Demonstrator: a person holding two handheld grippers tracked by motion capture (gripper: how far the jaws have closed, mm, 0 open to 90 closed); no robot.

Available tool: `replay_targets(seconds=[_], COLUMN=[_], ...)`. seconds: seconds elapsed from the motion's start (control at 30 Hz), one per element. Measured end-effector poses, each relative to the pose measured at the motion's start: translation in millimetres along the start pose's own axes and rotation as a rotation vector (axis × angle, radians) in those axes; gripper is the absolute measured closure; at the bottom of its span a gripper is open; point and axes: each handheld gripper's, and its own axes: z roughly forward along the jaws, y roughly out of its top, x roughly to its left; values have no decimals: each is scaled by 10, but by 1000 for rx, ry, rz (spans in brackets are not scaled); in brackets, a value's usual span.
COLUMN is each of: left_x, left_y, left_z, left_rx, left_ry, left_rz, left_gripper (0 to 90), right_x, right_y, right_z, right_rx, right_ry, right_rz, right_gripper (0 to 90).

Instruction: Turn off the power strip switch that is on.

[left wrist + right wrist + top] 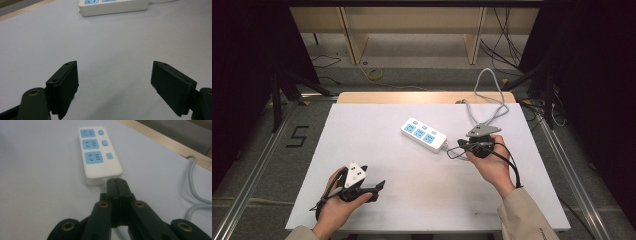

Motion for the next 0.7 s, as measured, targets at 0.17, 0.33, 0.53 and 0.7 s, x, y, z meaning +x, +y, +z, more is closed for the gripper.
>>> replay_targets(seconds=[0.17,0.33,0.53,0.7], left_x=[0,-1,-1,-5], left_y=[0,1,0,0], left_z=[2,3,7,10], left_rx=[1,-2,-1,-1], left_ry=[0,-1,-1,-4], left_rz=[-3,-14,-15,-18], left_gripper=[220,219,219,219], right_x=[-11,-42,-65,-77], right_y=[34,68,88,141], right_z=[14,31,58,89], right_rx=[7,13,25,35], right_ry=[0,-2,-1,1], right_rz=[0,7,11,2], right_gripper=[900,900,900,900])
